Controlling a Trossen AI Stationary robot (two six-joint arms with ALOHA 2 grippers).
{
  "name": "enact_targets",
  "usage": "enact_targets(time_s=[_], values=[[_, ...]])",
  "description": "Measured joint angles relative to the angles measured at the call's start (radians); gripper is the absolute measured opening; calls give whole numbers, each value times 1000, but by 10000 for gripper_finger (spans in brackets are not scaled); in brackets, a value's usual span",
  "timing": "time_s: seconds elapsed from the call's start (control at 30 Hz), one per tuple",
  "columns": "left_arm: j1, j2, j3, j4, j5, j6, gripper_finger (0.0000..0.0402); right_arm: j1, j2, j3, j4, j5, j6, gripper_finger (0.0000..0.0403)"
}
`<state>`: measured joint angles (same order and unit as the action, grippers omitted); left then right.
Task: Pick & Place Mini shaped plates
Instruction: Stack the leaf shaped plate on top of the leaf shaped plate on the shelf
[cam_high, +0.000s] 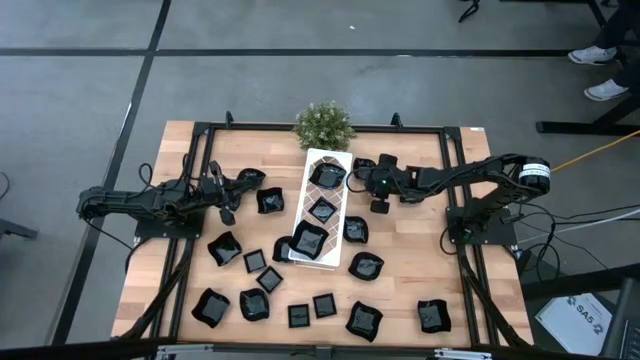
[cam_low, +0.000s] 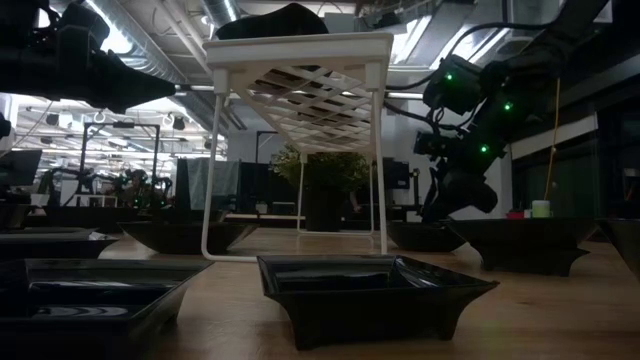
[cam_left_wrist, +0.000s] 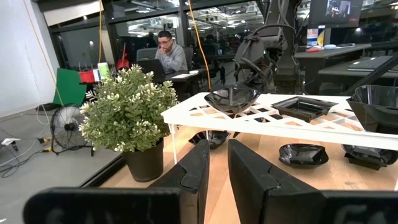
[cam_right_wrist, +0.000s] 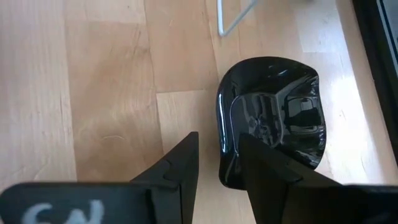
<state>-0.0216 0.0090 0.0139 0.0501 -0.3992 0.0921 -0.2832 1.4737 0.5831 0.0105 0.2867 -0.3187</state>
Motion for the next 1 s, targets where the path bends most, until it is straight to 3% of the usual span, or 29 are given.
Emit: enact_targets(time_s=[0.47,0.9,1.0], values=[[0,0,0,0,0,0,52,-3,96,1,65,64,-28,107],[0,0,0,0,0,0,52,-3,91,1,68,81,-32,9],[0,0,0,0,0,0,53,-3,91,1,68,85,-20,9]])
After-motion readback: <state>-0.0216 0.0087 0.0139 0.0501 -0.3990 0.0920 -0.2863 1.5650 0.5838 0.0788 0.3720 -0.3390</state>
